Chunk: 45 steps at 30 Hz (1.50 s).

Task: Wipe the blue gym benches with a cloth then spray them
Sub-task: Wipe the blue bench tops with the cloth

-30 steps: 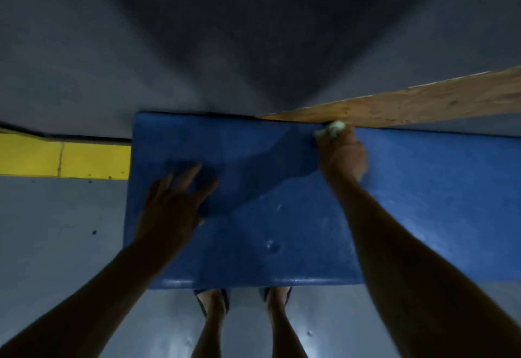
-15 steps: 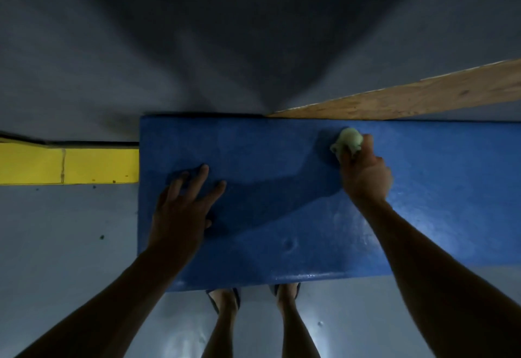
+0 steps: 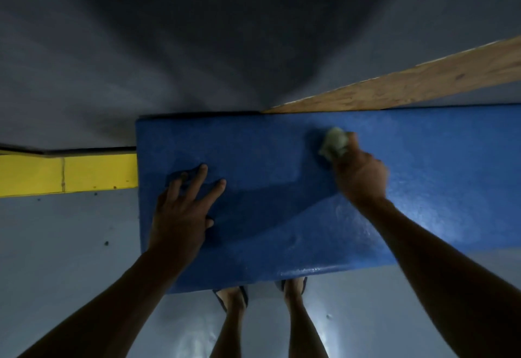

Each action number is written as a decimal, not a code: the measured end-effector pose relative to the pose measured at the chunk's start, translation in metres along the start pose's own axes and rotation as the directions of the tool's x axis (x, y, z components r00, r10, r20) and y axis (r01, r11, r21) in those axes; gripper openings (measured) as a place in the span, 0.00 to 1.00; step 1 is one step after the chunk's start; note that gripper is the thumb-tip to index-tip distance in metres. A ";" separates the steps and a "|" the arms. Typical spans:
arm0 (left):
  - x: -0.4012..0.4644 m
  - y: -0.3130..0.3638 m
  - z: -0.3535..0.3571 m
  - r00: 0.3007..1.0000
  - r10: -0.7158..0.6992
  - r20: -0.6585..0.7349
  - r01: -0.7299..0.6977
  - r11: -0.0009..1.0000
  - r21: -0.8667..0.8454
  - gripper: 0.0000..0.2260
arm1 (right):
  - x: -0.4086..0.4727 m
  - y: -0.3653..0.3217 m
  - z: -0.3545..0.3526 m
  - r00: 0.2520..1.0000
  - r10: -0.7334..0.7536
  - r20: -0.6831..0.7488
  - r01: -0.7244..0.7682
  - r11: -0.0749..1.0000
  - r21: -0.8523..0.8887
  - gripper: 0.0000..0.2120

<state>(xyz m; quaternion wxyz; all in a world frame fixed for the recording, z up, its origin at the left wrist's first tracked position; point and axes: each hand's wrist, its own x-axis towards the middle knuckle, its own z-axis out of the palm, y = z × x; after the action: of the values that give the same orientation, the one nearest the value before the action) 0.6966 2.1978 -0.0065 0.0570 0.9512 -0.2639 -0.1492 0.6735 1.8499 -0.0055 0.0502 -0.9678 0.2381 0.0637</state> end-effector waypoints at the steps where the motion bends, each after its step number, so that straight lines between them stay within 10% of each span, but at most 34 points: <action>1: 0.000 0.000 0.001 1.000 -0.003 0.003 0.003 1.000 -0.006 0.42 | -0.001 0.013 -0.005 0.984 0.177 0.014 -0.178 0.984 0.024 0.20; 6: 0.002 0.002 -0.001 0.998 -0.041 0.046 0.041 0.999 0.003 0.42 | -0.027 -0.041 0.014 0.936 0.351 0.007 -0.348 0.923 0.165 0.24; 9: 0.003 0.004 -0.004 0.996 -0.053 0.065 0.052 0.998 0.017 0.42 | -0.055 -0.105 0.027 0.999 -0.032 -0.036 0.040 0.971 0.236 0.24; 14: 0.003 0.002 -0.006 0.996 -0.050 0.081 0.050 0.999 0.004 0.41 | -0.059 -0.077 0.022 0.861 -0.509 0.024 0.506 0.859 0.079 0.27; 18: 0.004 0.002 -0.005 0.994 -0.058 0.097 0.057 0.998 0.009 0.40 | -0.043 0.013 0.003 1.000 -0.021 0.005 0.021 1.000 -0.009 0.22; 22: 0.002 0.002 -0.005 0.994 -0.061 0.087 0.060 0.998 0.016 0.41 | -0.054 0.001 0.004 0.919 0.395 0.002 -0.394 0.914 0.096 0.19; 26: 0.002 0.003 -0.003 0.996 -0.056 0.063 0.057 0.998 -0.015 0.42 | -0.100 -0.085 0.032 0.999 0.030 0.018 -0.033 0.968 0.249 0.28; 31: 0.001 0.003 -0.004 0.997 -0.046 0.059 0.046 0.999 -0.015 0.41 | -0.119 -0.092 0.027 0.881 -0.464 0.091 0.443 0.876 0.190 0.25; 36: 0.001 0.002 -0.005 0.996 -0.046 0.080 0.047 0.999 -0.004 0.39 | -0.087 0.030 0.010 0.998 -0.019 0.060 0.021 0.999 -0.031 0.21; 40: 0.002 -0.001 -0.003 0.996 -0.038 0.075 0.038 0.999 0.000 0.39 | -0.084 0.026 0.005 0.870 0.492 0.021 -0.493 0.869 0.054 0.18; 42: 0.002 -0.001 -0.004 0.997 -0.033 0.075 0.034 0.999 -0.001 0.39 | -0.098 -0.016 0.017 0.884 0.466 0.035 -0.466 0.875 0.130 0.21; 45: 0.003 0.000 -0.004 0.996 -0.048 0.080 0.048 0.999 -0.002 0.40 | -0.138 -0.091 0.031 0.997 0.045 0.063 -0.058 0.971 0.230 0.27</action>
<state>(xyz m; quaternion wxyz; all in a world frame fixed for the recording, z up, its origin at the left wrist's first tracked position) 0.6999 2.1965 -0.0033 0.0445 0.9505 -0.2428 -0.1888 0.5917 1.9969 -0.0095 0.1677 -0.9467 0.2676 0.0644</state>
